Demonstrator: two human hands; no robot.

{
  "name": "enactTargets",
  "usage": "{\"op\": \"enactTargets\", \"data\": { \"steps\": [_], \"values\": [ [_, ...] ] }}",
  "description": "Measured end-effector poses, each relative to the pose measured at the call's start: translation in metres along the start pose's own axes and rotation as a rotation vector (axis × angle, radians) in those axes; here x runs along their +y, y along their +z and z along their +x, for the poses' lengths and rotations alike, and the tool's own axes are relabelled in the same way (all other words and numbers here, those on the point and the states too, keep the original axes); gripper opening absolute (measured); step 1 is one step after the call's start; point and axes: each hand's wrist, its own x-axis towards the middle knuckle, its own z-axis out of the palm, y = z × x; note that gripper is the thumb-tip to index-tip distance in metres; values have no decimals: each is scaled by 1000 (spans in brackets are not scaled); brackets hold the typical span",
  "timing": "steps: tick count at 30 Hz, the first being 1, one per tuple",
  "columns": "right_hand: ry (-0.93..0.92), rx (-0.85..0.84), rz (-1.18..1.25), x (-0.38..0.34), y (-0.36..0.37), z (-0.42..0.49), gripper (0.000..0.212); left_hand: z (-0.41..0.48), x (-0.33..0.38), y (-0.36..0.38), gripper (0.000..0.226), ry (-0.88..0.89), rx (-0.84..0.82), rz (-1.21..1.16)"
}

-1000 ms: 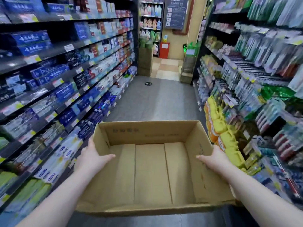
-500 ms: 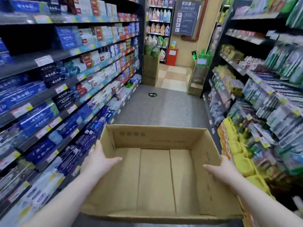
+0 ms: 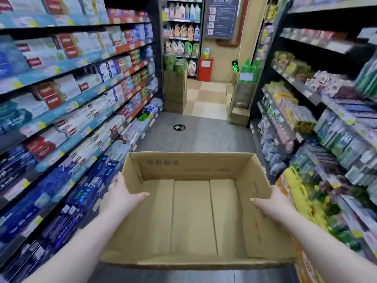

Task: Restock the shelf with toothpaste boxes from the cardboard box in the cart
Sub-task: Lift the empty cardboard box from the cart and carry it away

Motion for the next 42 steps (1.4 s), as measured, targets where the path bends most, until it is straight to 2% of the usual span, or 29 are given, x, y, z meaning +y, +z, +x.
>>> {"op": "enactTargets", "data": {
  "steps": [6, 13, 28, 42],
  "values": [
    [-23, -35, -70, -69, -32, 146, 60, 109, 92, 21, 112, -68, 21, -23],
    [-23, -76, -84, -151, -27, 305, 60, 261, 158, 43, 114, -112, 28, -44],
    [47, -2, 19, -326, -8, 606, 52, 608, 332, 55, 113, 46, 14, 39],
    [57, -95, 24, -454, -12, 928, 52, 883, 491, 123, 112, -48, 14, 45]
  ]
}}
